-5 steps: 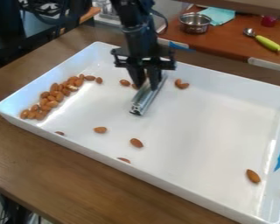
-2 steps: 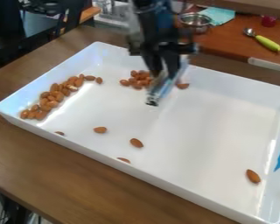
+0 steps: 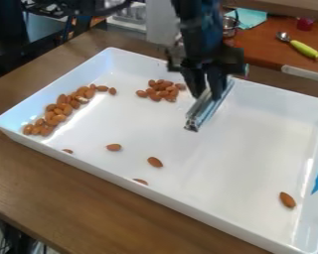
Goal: Sweep into pile
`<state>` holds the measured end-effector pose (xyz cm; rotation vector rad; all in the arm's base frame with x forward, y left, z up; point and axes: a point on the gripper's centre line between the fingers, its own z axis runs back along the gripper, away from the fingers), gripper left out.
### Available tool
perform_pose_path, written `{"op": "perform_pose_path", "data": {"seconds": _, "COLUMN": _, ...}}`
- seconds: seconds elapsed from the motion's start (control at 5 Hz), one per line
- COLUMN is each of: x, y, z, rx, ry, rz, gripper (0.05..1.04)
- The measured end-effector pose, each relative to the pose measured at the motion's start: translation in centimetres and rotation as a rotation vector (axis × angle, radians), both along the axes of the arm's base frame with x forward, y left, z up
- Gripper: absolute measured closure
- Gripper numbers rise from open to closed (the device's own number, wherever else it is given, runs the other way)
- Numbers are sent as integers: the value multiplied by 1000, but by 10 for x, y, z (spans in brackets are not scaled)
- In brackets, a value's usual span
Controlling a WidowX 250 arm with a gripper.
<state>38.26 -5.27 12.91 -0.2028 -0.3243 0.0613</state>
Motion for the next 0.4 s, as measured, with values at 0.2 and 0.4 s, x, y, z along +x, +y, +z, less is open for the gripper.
{"op": "perform_pose_path", "data": {"seconds": 0.2, "x": 6, "y": 4, "z": -14, "rx": 28, "ry": 7, "rz": 8, "gripper": 765}}
{"op": "perform_pose_path", "data": {"seconds": 0.4, "x": 10, "y": 7, "z": -24, "rx": 49, "ry": 6, "rz": 17, "gripper": 765}}
